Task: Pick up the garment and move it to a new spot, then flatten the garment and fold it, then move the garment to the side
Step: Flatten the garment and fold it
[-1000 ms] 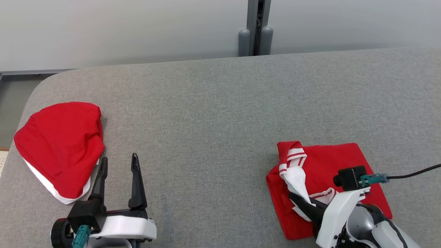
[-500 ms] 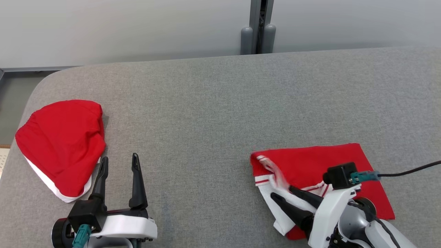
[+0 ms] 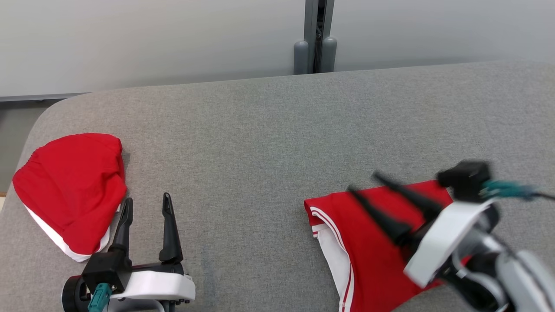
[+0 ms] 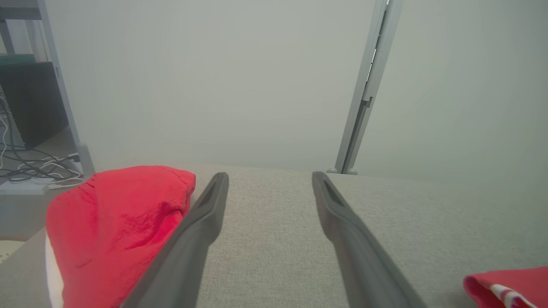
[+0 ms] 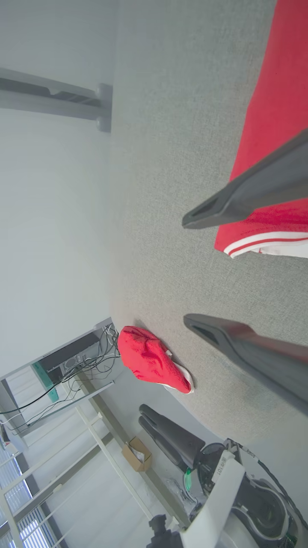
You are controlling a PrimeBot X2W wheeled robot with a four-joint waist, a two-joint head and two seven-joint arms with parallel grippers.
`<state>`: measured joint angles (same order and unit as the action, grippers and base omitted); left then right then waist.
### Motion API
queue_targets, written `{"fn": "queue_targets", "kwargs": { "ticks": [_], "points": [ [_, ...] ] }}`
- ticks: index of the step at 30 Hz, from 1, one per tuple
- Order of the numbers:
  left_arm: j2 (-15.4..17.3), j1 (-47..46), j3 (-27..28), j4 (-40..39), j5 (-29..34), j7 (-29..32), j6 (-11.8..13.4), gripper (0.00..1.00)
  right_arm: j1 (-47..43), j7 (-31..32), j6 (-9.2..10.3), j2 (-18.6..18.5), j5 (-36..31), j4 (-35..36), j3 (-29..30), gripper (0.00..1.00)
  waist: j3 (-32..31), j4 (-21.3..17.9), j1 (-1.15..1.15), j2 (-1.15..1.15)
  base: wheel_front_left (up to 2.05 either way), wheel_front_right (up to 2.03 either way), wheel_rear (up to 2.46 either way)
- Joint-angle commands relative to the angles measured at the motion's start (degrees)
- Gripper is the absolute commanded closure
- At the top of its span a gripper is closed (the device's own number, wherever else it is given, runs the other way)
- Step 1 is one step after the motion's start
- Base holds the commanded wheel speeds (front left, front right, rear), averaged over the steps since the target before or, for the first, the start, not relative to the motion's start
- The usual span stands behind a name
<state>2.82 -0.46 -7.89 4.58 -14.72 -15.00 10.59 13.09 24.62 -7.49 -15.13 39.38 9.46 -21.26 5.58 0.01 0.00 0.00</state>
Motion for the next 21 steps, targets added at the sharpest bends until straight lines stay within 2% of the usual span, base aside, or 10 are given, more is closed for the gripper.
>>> {"fn": "queue_targets", "kwargs": {
  "ticks": [1, 3, 7, 10, 12, 15, 17, 21],
  "points": [
    [0.19, 0.03, 0.25, -0.13, 0.18, -0.21, -0.20, 0.00, 0.94, -0.88, 0.00, -0.38, -0.58, 0.65, 1.13, 0.00, 0.04, -0.04, 0.00, 0.00, 0.00, 0.00, 0.00],
    [0.19, -0.22, 0.29, -0.38, 0.29, -0.21, -0.26, 0.00, 1.52, -3.54, 0.00, 0.00, -2.58, 1.57, 5.68, 0.00, 0.17, -0.16, 0.00, 0.00, 0.00, 0.00, 0.00],
    [0.19, -1.15, 0.11, -1.43, 0.60, -0.21, -0.26, 0.00, 2.94, -11.64, 0.01, -2.85, -11.22, 1.48, 12.42, 0.00, 0.70, -0.36, 0.00, 0.00, 0.00, 0.00, 0.00],
    [0.19, -1.59, 0.31, -2.68, 1.00, -0.21, -0.32, 0.00, 2.58, -20.23, 0.00, -3.92, -16.02, 0.29, 16.95, 0.00, 1.25, -0.72, 0.00, 0.00, 0.00, 0.00, 0.00],
    [0.18, -1.82, 0.48, -3.75, 1.24, -0.21, -0.45, 0.00, 1.22, -26.01, 0.01, -3.26, -17.50, -1.00, 19.97, 0.00, 1.53, -1.05, 0.00, 0.00, 0.00, 0.00, 0.00],
    [0.17, -2.19, 0.62, -5.49, 1.73, -0.21, -0.61, 0.00, -1.31, -34.25, 0.00, -4.32, -22.17, -3.14, 21.74, 0.00, 1.82, -1.62, 0.00, 0.00, 0.00, 0.00, 0.00],
    [0.17, -1.98, 0.58, -6.32, 2.09, -0.15, -0.60, 0.00, -3.46, -37.58, 0.01, -2.83, -24.20, -5.31, 23.09, 0.00, 1.94, -2.14, 0.00, 0.00, 0.00, 0.00, 0.00],
    [0.19, -1.13, 0.60, -7.11, 2.82, -0.15, -0.86, 0.00, -6.72, -39.60, 0.01, 0.29, -25.04, -9.61, 25.22, 0.00, 2.11, -3.10, 0.00, 0.00, 0.00, 0.00, 0.00]
  ]
}}
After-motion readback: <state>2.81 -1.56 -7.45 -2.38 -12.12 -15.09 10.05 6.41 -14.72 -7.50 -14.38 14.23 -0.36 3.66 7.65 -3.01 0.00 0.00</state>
